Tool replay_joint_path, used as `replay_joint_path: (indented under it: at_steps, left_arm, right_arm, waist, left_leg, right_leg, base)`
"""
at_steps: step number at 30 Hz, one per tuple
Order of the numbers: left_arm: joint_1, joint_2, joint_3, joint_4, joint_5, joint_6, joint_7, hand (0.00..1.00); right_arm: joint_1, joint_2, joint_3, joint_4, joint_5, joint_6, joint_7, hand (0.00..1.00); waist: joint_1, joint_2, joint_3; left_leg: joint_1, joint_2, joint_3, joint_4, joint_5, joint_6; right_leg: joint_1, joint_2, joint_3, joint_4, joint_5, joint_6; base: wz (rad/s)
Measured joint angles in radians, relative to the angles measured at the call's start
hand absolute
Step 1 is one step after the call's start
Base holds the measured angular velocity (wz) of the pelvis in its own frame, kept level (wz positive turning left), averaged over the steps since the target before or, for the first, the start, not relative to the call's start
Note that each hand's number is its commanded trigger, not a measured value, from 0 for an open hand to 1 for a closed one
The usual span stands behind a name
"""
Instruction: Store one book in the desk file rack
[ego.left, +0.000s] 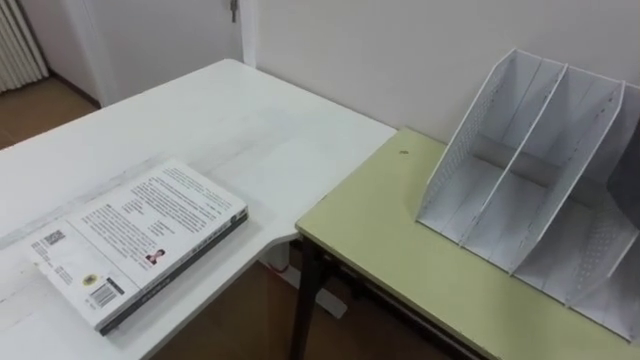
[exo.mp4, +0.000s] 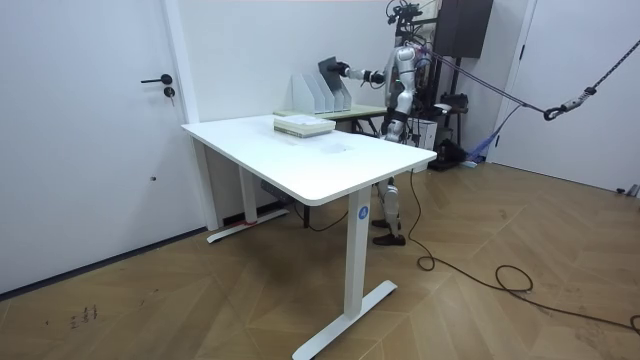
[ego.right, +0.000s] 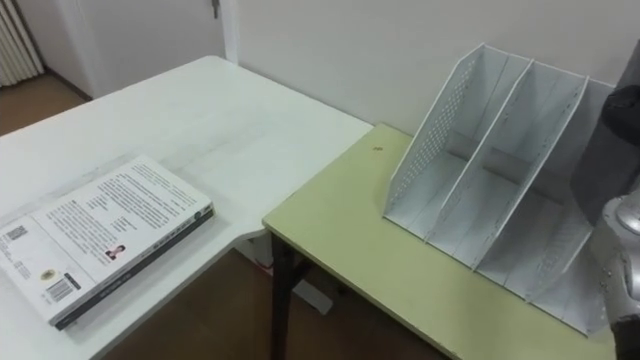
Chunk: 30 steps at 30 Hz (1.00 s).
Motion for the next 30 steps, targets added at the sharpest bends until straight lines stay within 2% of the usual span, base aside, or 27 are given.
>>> replay_joint_path:
  at_steps: [3, 7, 10, 17, 21, 26, 28, 30]
  left_arm:
    - [0.003, 0.003, 0.006, -0.008, 0.000, 0.010, -0.003, 0.00]
    - [0.005, 0.015, 0.012, -0.009, 0.000, 0.015, -0.018, 0.00]
    - [0.014, 0.021, 0.017, -0.020, 0.000, 0.017, -0.020, 0.00]
    - [0.011, 0.026, 0.014, -0.020, 0.000, 0.037, -0.022, 0.00]
    - [0.013, 0.027, 0.014, -0.020, 0.001, 0.044, -0.020, 0.00]
    - [0.013, 0.027, 0.015, -0.020, 0.001, 0.053, -0.020, 0.00]
    - [0.013, 0.027, 0.014, -0.020, 0.001, 0.053, -0.020, 0.00]
    - [0.013, 0.027, 0.015, -0.020, 0.000, 0.052, -0.019, 0.00]
  right_arm:
    - [0.000, -0.013, 0.003, 0.010, 0.023, 0.019, 0.031, 0.00]
    - [-0.001, -0.036, 0.003, 0.018, 0.024, 0.019, 0.057, 0.00]
    - [-0.028, -0.050, 0.003, 0.019, 0.024, 0.019, 0.056, 0.00]
    - [-0.075, -0.058, 0.003, 0.034, 0.020, 0.019, 0.055, 0.00]
    - [-0.075, -0.058, 0.003, 0.034, 0.021, 0.020, 0.055, 0.00]
    - [-0.075, -0.058, 0.003, 0.034, 0.021, 0.020, 0.055, 0.00]
    - [-0.075, -0.058, 0.003, 0.034, 0.021, 0.020, 0.055, 0.00]
    - [-0.075, -0.058, 0.003, 0.034, 0.021, 0.020, 0.055, 0.00]
  waist:
    - [-0.002, -0.005, 0.0017]
    - [-0.001, -0.016, -0.0004]
    - [-0.006, -0.021, 0.0012]
    - [-0.009, -0.018, -0.0004]
    - [-0.009, -0.006, -0.0065]
    - [-0.009, -0.002, -0.0049]
    - [-0.009, -0.001, -0.0006]
    - [-0.009, -0.001, 0.0001]
  left_leg:
    - [0.000, 0.000, 0.000, 0.004, 0.000, 0.000]
    - [0.000, 0.001, 0.001, 0.008, 0.000, 0.000]
    - [0.000, 0.000, 0.001, 0.010, 0.000, 0.000]
    - [0.001, 0.001, 0.000, 0.010, 0.000, 0.000]
    - [-0.002, 0.001, 0.000, 0.010, 0.000, 0.000]
    - [-0.001, 0.001, 0.000, 0.010, 0.000, 0.000]
    - [0.005, 0.001, 0.000, 0.009, 0.000, 0.000]
    - [0.006, 0.001, 0.001, 0.009, 0.000, 0.000]
  right_leg:
    - [0.002, -0.002, -0.003, 0.001, 0.000, 0.000]
    - [0.004, -0.002, -0.004, 0.002, 0.000, 0.000]
    - [0.004, -0.002, -0.003, 0.001, 0.000, 0.000]
    - [0.004, -0.001, -0.003, 0.000, 0.000, 0.000]
    - [0.004, -0.002, -0.003, 0.003, 0.000, 0.000]
    - [0.005, -0.001, -0.003, 0.002, 0.000, 0.000]
    - [0.011, -0.002, -0.003, 0.001, 0.000, 0.000]
    - [0.012, -0.002, -0.004, 0.000, 0.000, 0.000]
  base:
    - [0.02]
    - [0.00]
    - [0.00]
    - [0.00]
    - [0.00]
    - [0.00]
    - [0.00]
    - [0.00]
